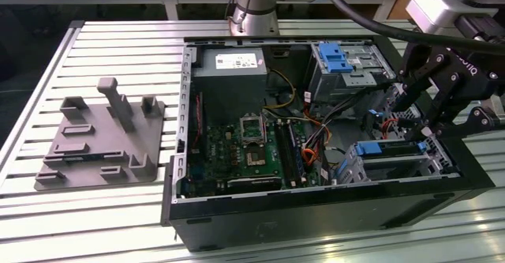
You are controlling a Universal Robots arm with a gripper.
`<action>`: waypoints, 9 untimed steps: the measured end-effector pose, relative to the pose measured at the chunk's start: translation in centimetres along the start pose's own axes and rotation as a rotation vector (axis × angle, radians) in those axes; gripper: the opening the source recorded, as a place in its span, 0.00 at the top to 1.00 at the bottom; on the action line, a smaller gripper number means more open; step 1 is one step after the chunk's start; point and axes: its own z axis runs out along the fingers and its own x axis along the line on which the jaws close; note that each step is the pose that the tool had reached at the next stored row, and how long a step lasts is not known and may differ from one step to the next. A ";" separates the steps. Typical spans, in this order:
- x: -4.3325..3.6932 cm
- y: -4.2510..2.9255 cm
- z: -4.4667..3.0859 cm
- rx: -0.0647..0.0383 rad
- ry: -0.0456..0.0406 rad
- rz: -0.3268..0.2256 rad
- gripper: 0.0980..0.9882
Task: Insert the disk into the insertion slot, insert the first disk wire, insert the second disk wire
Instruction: 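Insert the disk into the insertion slot, then insert the first disk wire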
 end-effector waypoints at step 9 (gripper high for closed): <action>0.00 0.00 0.00 0.000 0.0001 0.000 0.55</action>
